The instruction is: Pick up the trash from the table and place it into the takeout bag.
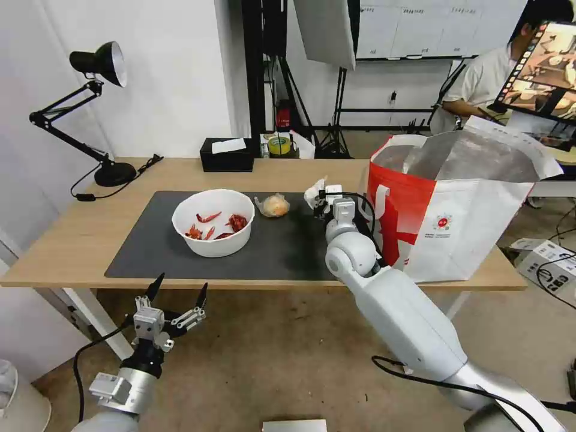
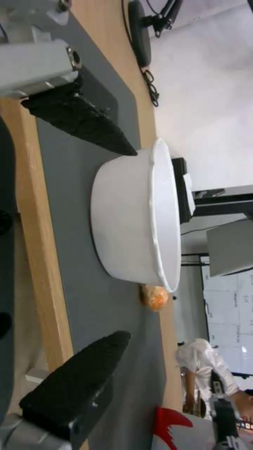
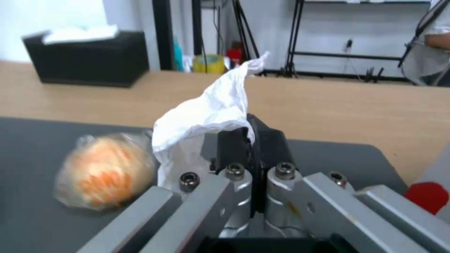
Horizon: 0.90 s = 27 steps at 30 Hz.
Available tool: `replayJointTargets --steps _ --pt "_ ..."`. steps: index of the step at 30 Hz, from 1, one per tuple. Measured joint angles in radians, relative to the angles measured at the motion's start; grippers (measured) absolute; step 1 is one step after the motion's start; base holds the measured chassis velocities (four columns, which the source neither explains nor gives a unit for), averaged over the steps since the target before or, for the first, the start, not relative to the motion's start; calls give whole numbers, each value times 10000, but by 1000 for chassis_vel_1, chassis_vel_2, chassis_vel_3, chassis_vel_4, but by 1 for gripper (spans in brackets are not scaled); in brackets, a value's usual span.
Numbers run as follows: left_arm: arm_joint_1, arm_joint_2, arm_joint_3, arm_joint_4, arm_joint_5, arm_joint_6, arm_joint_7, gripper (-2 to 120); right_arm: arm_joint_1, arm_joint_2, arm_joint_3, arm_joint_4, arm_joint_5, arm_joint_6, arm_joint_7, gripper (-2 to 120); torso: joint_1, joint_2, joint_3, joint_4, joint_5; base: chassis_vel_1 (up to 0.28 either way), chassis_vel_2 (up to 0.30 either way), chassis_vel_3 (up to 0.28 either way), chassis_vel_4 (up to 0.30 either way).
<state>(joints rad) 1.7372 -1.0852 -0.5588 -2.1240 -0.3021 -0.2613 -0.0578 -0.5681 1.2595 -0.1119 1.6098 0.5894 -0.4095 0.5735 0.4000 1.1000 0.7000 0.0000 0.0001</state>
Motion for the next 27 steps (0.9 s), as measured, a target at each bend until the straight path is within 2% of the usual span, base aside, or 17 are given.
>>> replayJointTargets --steps 8,27 --pt "43 -23 -22 -18 7 0 -12 100 -188 -61 49 686 12 259 76 0 0 0 0 0 -1 0 0 0 0" --pt "135 -70 -41 0 -6 1 -39 100 232 -26 99 1432 378 505 242 0 0 0 0 0 -1 0 0 0 0"
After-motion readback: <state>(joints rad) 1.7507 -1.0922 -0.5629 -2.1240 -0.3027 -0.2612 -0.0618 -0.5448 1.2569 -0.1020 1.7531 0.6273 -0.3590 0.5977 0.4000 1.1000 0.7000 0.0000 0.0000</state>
